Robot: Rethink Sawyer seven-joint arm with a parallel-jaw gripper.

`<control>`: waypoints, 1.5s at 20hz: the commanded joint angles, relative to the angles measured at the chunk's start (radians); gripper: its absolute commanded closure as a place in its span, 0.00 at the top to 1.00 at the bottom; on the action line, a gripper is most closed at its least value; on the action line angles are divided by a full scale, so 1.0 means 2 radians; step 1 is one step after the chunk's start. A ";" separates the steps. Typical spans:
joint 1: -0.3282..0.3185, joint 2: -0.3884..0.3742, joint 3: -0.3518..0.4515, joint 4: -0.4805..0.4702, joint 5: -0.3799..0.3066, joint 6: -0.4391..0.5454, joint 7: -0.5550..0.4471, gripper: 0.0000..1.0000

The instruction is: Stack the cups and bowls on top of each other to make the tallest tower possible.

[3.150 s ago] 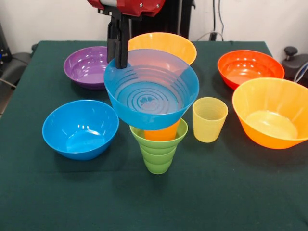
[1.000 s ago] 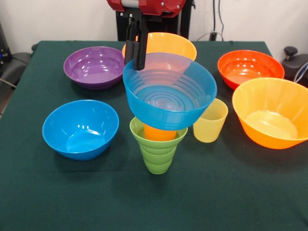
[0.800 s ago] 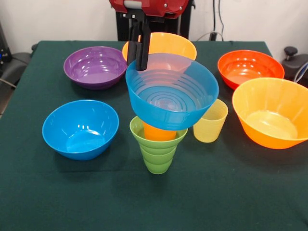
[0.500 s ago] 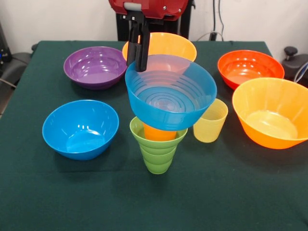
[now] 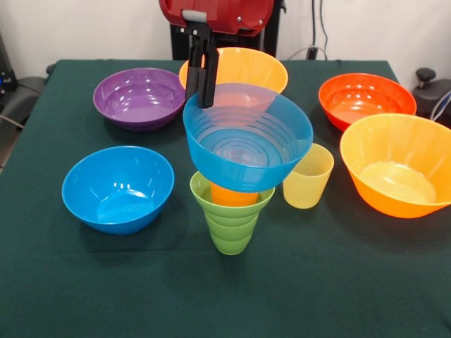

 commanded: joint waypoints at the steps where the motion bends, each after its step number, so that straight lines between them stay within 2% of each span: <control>1: 0.002 0.013 0.039 0.058 -0.005 -0.030 0.074 0.00; 19: 0.008 0.012 0.030 0.073 -0.009 -0.050 0.073 0.00; 30: 0.003 0.006 0.038 0.092 -0.010 -0.068 0.073 0.00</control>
